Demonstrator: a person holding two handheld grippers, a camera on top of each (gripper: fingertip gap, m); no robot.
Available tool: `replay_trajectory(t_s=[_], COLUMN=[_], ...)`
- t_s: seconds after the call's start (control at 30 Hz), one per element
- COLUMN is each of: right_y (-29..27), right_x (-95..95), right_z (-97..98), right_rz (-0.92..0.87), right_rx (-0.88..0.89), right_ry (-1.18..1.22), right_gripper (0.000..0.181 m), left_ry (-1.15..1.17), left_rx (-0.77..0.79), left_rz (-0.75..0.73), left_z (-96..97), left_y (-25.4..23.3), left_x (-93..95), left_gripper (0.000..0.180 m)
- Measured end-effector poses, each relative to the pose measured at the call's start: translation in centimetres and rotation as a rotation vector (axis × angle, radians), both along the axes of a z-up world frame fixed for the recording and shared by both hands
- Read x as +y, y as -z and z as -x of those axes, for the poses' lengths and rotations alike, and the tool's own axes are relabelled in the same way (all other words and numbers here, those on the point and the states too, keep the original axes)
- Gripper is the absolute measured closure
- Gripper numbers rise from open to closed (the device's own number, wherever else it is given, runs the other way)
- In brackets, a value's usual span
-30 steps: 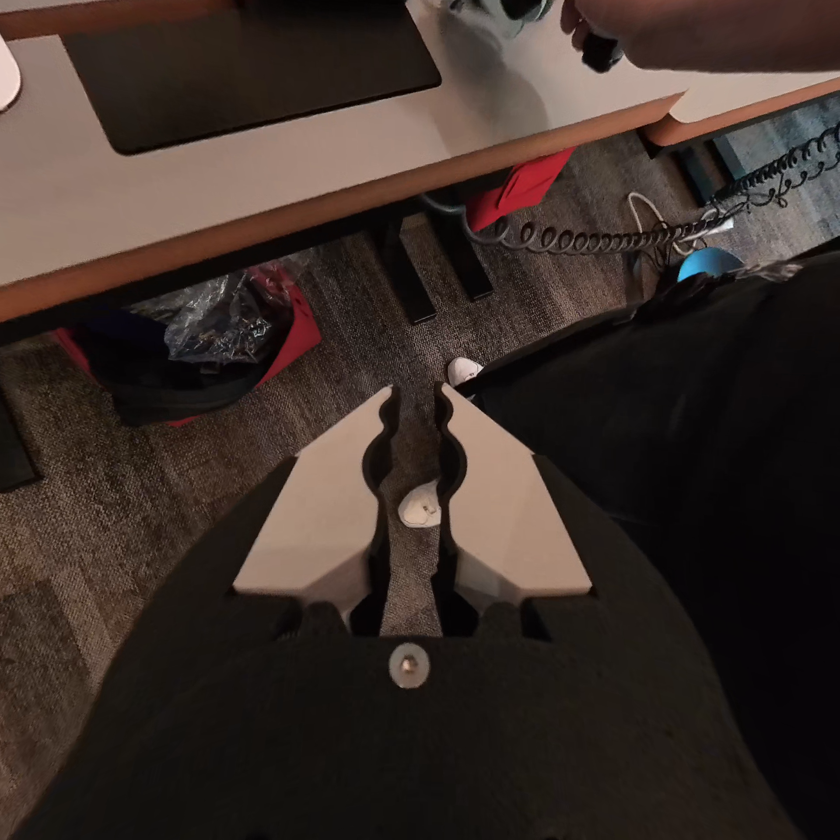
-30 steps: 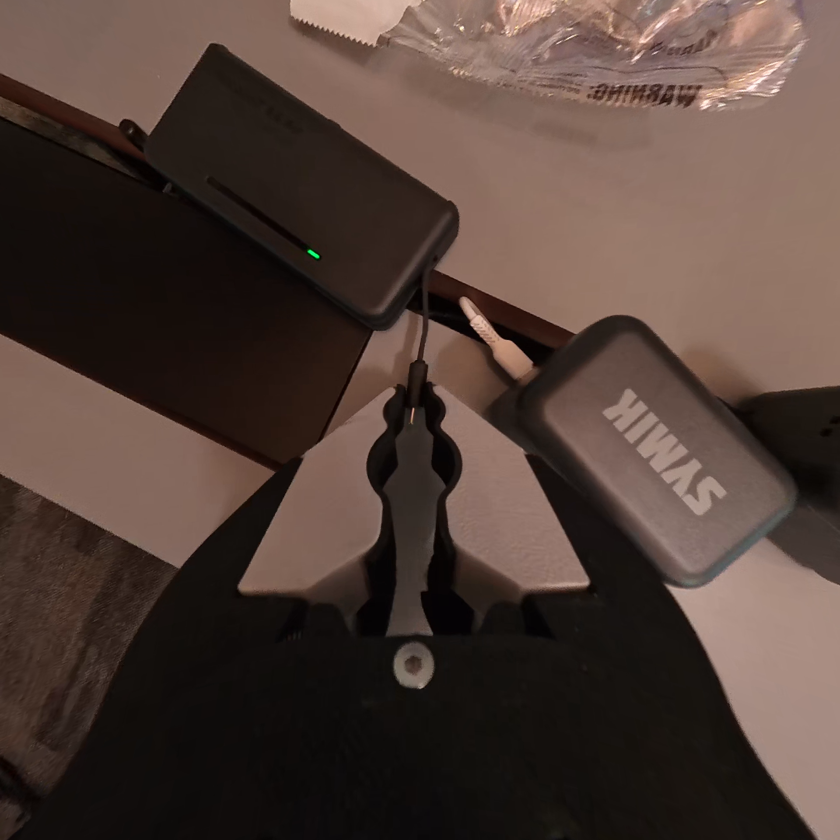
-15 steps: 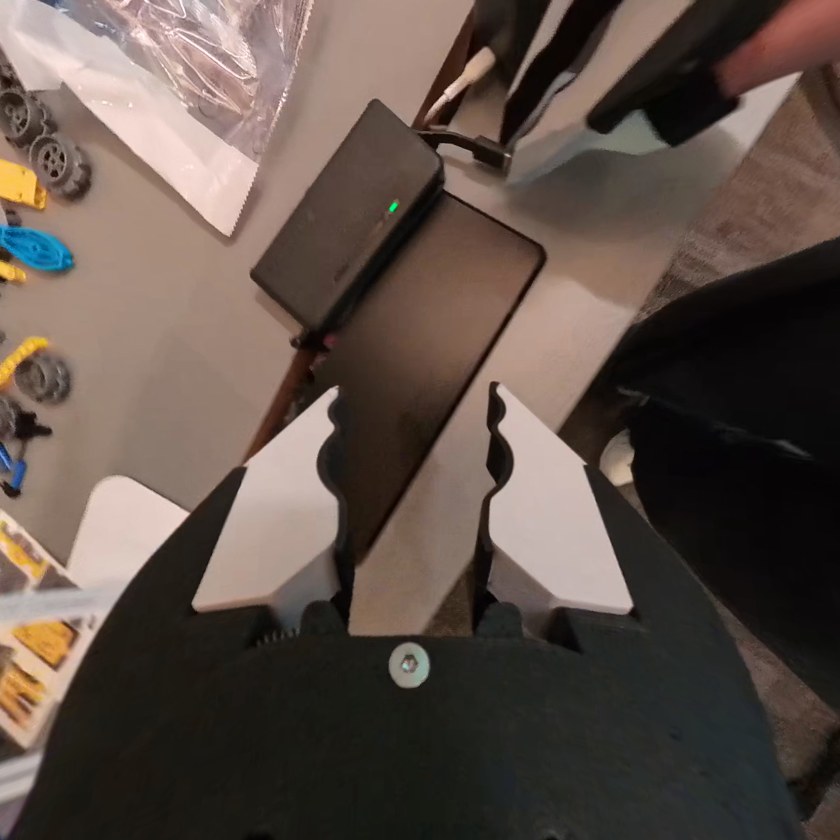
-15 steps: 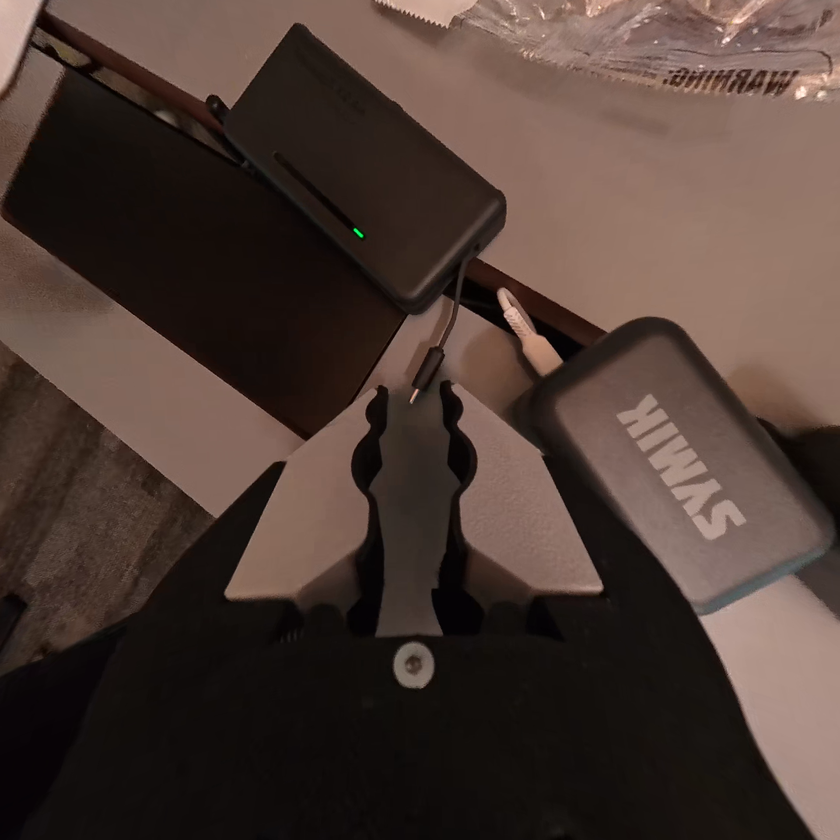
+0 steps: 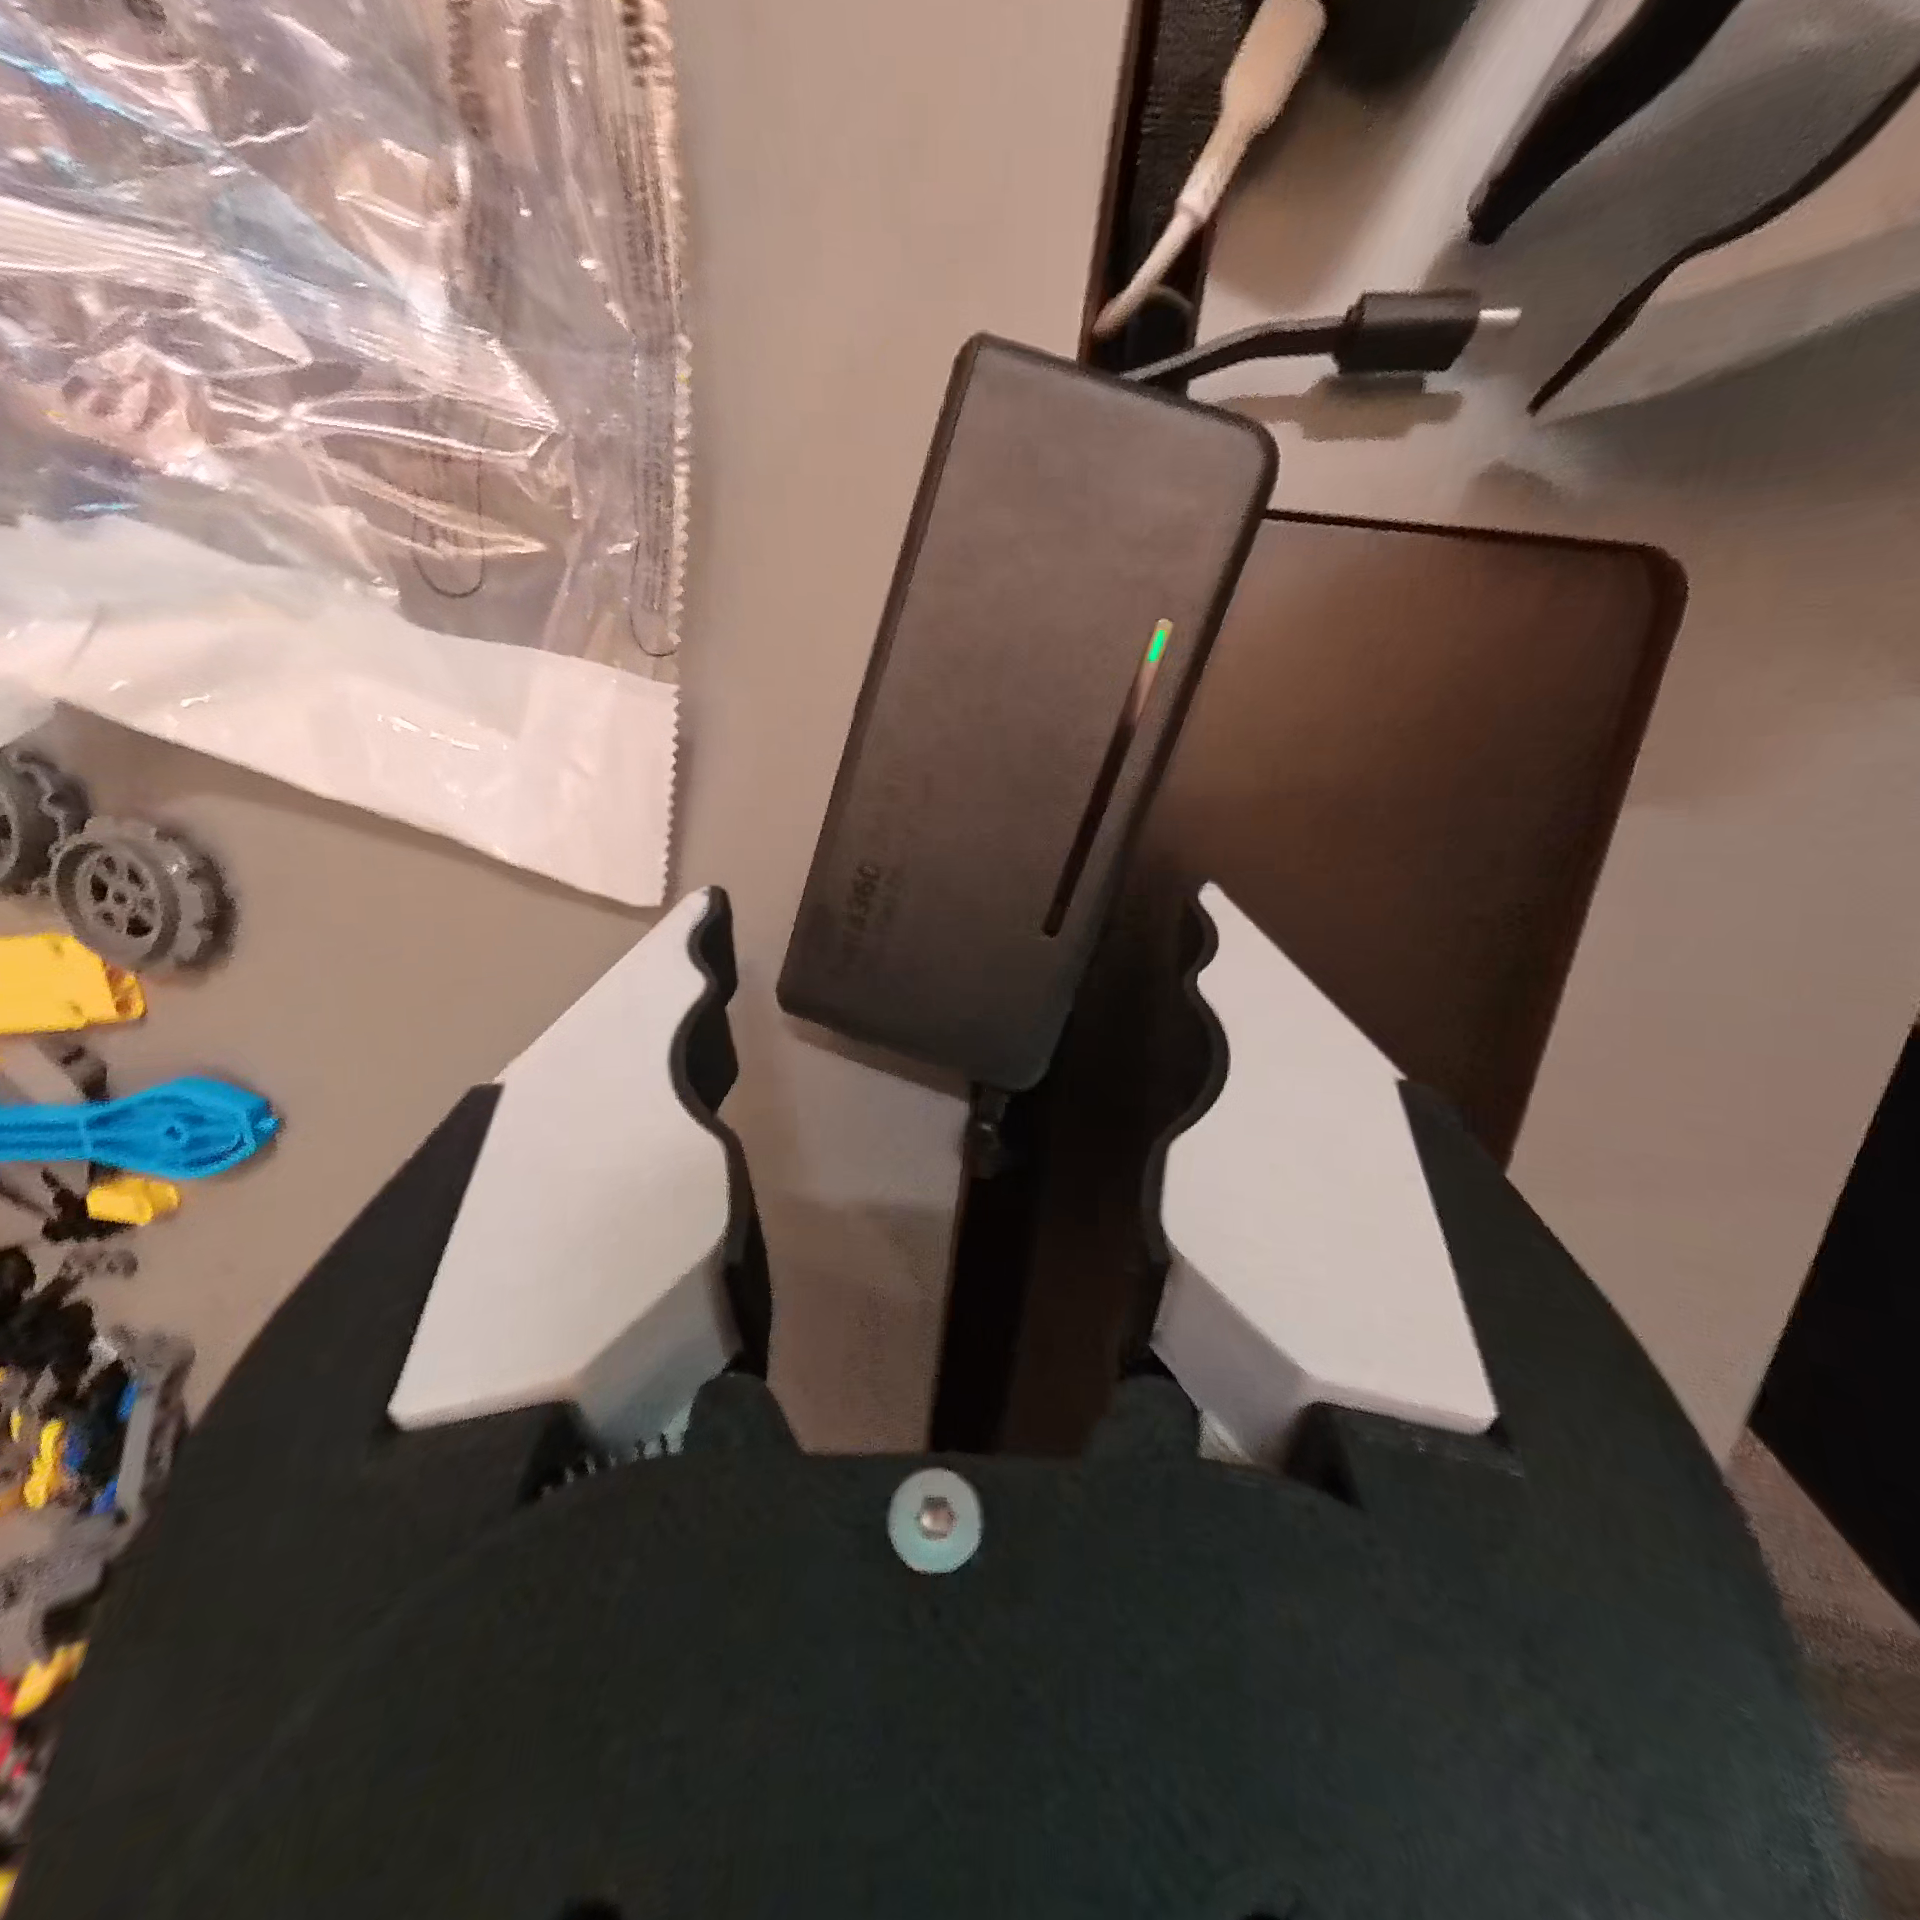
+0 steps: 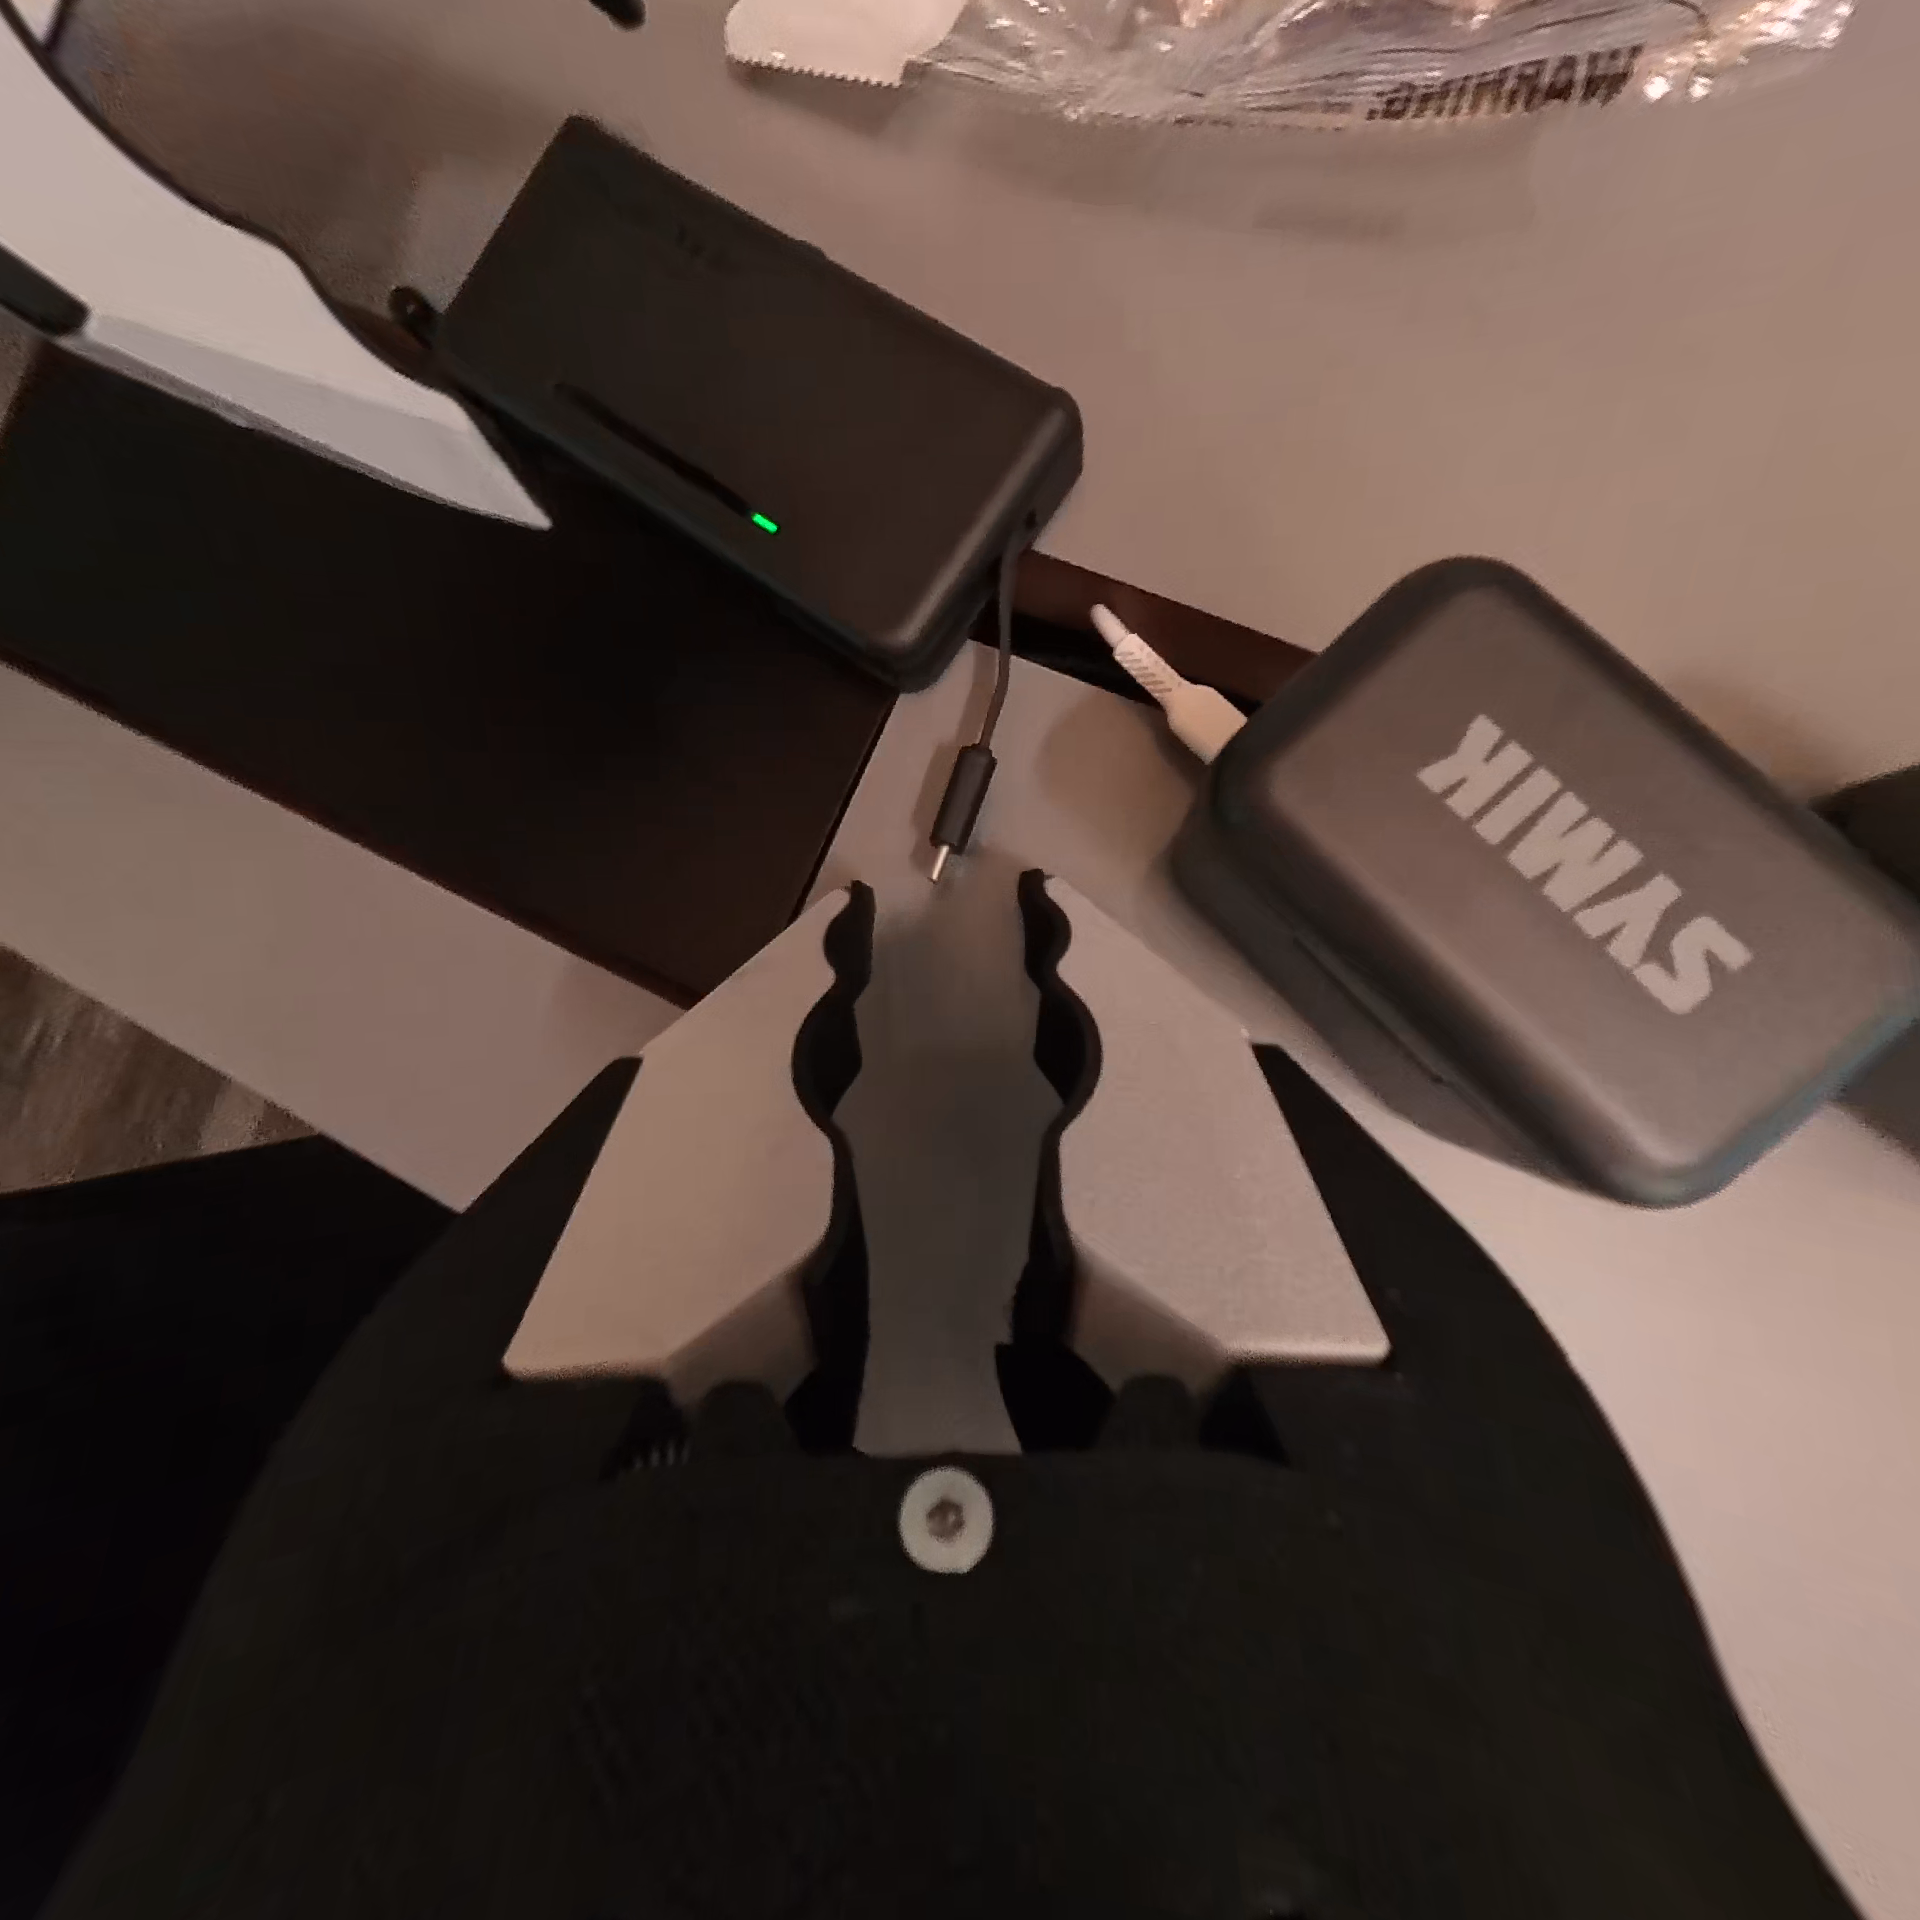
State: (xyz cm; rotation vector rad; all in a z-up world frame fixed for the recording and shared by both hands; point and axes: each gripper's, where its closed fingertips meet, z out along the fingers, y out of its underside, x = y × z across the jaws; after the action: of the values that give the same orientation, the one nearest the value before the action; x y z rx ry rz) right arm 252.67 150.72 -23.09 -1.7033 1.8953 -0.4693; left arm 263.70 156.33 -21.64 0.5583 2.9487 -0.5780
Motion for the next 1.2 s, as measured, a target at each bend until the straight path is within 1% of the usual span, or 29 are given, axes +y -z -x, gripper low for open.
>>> replay_trajectory(t_s=[0.07,0.13,0.17,0.27,0.33,0.37,0.4,0.7,0.93,1.1,1.2], right_y=[0.1,0.4,0.5,0.2,0.4,0.8,0.7,0.3,0.4,0.2,0.3], right_x=[0.1,0.0,-0.1,-0.4,-0.5,-0.2,-0.1,1.2,1.7,2.3,2.4], right_z=[-0.3,-0.4,-0.5,-1.1,-1.4,-1.5,-1.7,-3.0,-3.9,-5.2,-5.4], right_rz=[0.001,0.029,0.042,0.075,0.078,0.068,0.072,0.033,-0.033,-0.011,0.014], right_rx=[-0.008,-0.001,0.007,0.011,0.021,0.037,0.032,0.007,-0.009,-0.021,-0.01], right_ry=[0.06,0.107,0.126,0.182,0.205,0.202,0.204,0.286,0.363,0.369,0.366], right_gripper=[0.152,0.152,0.152,0.154,0.16,0.168,0.172,0.173,0.166,0.162,0.164], left_ry=[0.042,0.055,0.06,0.07,0.099,0.109,0.112,0.088,0.094,0.103,0.111], left_rx=[0.009,-0.015,0.011,0.075,0.084,0.082,0.082,0.199,0.22,0.222,0.218], left_rz=[-0.01,-0.039,-0.041,-0.036,-0.035,-0.038,-0.044,-0.158,-0.157,-0.155,-0.152], left_z=[-0.4,-1.4,-1.3,-0.8,-0.6,-0.6,-0.7,-0.6,-0.6,-0.6,-0.6], left_y=[1.0,2.1,2.4,2.6,2.6,2.6,2.6,2.3,2.2,2.2,2.2], left_x=[0.0,0.4,0.6,1.0,1.1,1.1,1.1,1.3,1.4,1.4,1.4], left_gripper=[0.097,0.095,0.102,0.105,0.108,0.11,0.112,0.113,0.114,0.114,0.114])
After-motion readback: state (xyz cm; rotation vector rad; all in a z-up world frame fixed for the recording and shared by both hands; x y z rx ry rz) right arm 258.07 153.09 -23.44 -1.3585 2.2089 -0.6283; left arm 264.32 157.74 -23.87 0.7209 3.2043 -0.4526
